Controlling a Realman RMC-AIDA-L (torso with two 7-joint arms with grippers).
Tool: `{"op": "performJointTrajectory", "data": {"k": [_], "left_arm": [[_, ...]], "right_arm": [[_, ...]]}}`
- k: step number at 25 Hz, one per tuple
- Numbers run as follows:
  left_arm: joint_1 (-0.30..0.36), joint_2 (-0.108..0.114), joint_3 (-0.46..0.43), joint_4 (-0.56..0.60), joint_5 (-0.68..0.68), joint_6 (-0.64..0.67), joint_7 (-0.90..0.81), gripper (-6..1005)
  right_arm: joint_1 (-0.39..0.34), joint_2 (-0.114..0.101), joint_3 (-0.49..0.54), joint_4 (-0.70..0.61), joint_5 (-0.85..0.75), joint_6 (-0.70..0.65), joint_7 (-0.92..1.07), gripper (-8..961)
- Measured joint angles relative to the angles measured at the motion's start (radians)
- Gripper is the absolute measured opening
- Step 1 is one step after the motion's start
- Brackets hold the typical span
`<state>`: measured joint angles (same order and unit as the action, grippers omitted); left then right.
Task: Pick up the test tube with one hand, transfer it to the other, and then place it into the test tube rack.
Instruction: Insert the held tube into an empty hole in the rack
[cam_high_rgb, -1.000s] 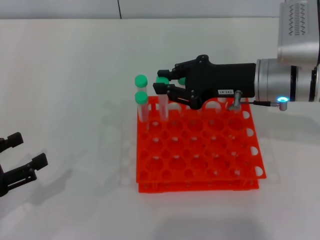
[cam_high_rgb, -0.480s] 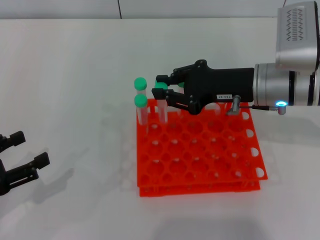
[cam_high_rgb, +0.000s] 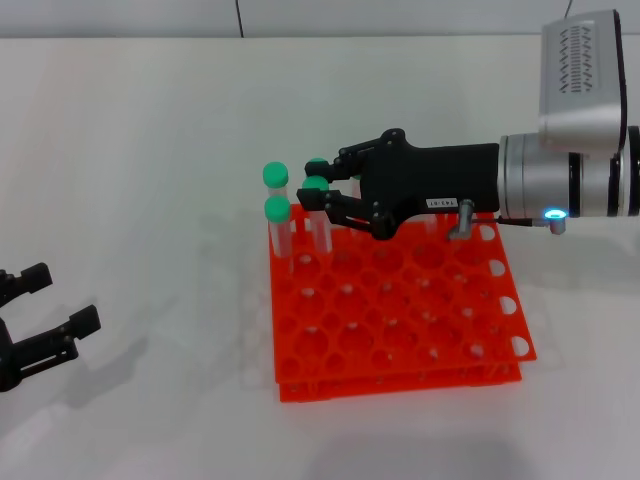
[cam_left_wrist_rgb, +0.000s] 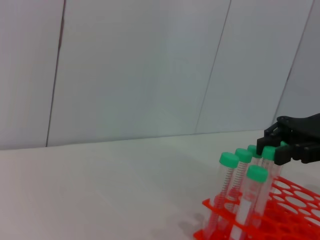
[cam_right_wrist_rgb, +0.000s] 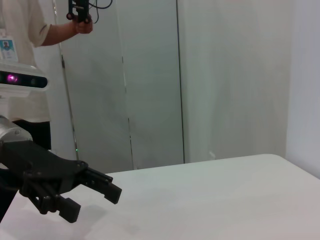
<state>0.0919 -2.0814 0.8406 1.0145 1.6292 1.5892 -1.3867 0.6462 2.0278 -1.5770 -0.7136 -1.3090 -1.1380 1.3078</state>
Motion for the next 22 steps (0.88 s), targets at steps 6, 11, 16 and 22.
{"op": "performJointTrajectory", "data": {"k": [6, 11, 16, 22], "left_arm": [[0.000, 0.000, 0.000, -0.009, 0.000, 0.000, 0.000, 892], [0.000, 0.000, 0.000, -0.010, 0.001, 0.000, 0.000, 892], [-0.004, 0.001, 0.000, -0.010, 0.001, 0.000, 0.000, 892], [-0.010, 0.001, 0.000, -0.010, 0.010, 0.000, -0.001, 892]], "right_arm": [[-0.006, 0.000, -0.007, -0.008, 0.004, 0.003, -0.021, 249], [-0.006, 0.000, -0.008, -0.007, 0.005, 0.003, -0.031, 249], [-0.007, 0.000, -0.008, -0.002, 0.017, 0.003, -0.038, 248], [-0.023, 0.000, -0.009, -0.005, 0.031, 0.005, -0.055, 248]]}}
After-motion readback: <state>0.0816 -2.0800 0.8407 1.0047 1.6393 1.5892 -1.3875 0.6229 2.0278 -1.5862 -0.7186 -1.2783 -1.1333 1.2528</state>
